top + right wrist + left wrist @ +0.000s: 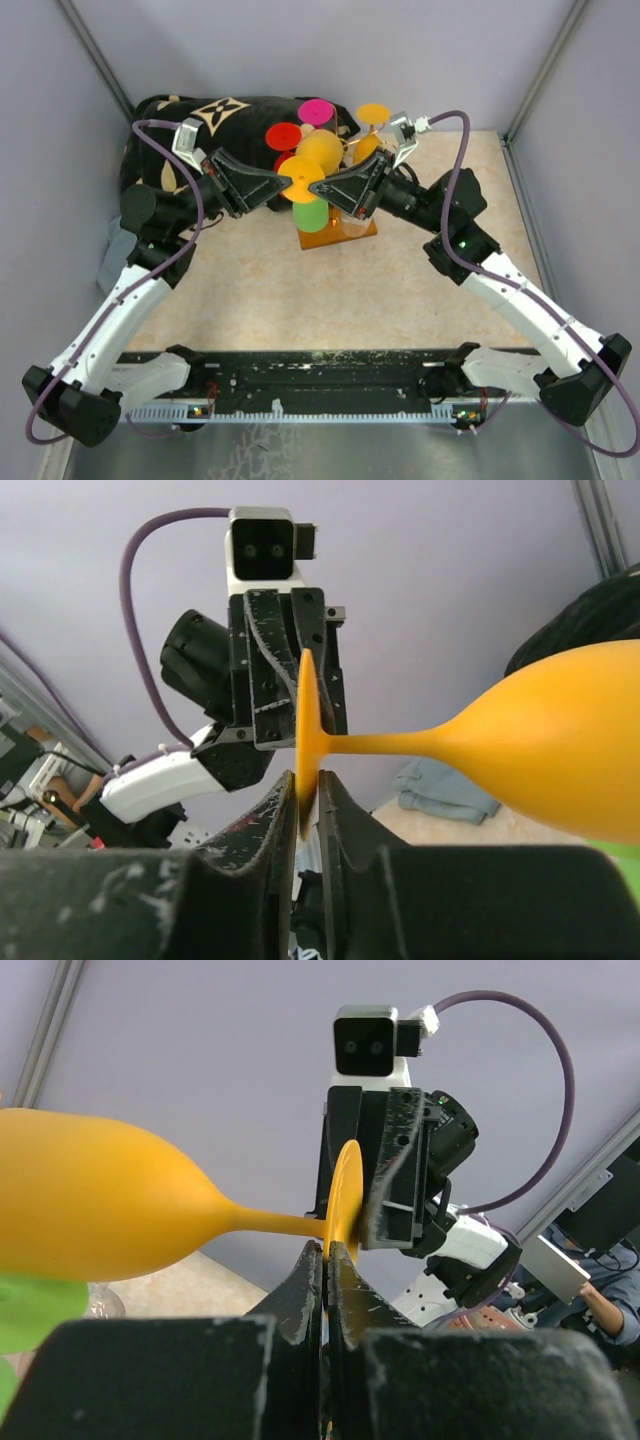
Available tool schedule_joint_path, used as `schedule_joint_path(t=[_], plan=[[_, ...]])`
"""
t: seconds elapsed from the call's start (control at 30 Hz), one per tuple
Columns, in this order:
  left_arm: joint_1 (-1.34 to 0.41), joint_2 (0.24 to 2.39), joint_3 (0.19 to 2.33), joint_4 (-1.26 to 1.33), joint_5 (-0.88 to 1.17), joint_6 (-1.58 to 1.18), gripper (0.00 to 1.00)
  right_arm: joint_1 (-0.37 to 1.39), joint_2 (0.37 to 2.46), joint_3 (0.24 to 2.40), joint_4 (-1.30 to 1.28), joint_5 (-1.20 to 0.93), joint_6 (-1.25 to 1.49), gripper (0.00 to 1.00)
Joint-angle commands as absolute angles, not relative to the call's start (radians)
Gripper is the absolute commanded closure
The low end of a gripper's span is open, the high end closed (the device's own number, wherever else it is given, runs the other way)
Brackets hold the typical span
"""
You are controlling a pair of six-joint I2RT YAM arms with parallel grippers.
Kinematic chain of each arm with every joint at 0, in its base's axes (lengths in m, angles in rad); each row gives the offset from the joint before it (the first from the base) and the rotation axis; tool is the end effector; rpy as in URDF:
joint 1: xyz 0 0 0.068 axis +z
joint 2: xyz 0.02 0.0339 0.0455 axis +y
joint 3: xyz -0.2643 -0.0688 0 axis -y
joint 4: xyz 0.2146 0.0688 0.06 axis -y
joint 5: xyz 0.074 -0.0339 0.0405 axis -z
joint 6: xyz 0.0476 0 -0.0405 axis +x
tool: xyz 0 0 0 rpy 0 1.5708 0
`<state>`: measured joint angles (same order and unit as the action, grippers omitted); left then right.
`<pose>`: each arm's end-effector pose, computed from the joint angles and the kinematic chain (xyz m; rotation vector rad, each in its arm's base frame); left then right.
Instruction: Place the wine glass upside down on the wine glass rack
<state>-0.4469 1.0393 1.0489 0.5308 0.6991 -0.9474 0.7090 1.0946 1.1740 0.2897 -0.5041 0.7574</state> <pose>0.1624 -0.1118 0.4602 0.4177 1.2530 -1.5697 0.1489 0.1580 0.4670 -0.4655 1.3362 1.5468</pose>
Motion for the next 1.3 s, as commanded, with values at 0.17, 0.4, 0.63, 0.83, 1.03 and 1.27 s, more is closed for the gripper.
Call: schedule_joint_path(t=[0.17, 0.4, 0.63, 0.83, 1.03, 1.27], plan=[[-0.444, 1.006, 1.087, 0.549, 0.697, -0.93, 1.0, 0.736, 1.077, 1.229, 0.317, -0.454, 0.723, 1.0], [-0.444, 0.981, 1.08, 0.552, 0.699, -0.919, 0.75, 0.736, 1.024, 1.221, 0.301, -0.418, 0.692, 1.0], [-0.445, 0.958, 1.084, 0.541, 0.701, -0.911, 0.5, 0.736, 0.961, 1.228, 0.254, -0.373, 0.647, 1.0], [-0.444, 0.925, 1.085, 0.499, 0.7, -0.884, 0.48, 0.736, 0.896, 1.243, 0.159, -0.301, 0.579, 1.0], [-0.444, 0.879, 1.071, 0.451, 0.684, -0.854, 0.48, 0.737, 0.813, 1.276, -0.008, -0.121, 0.463, 1.0], [-0.445, 0.861, 1.06, 0.465, 0.696, -0.875, 0.48, 0.737, 0.748, 1.279, -0.133, 0.12, 0.365, 1.0]])
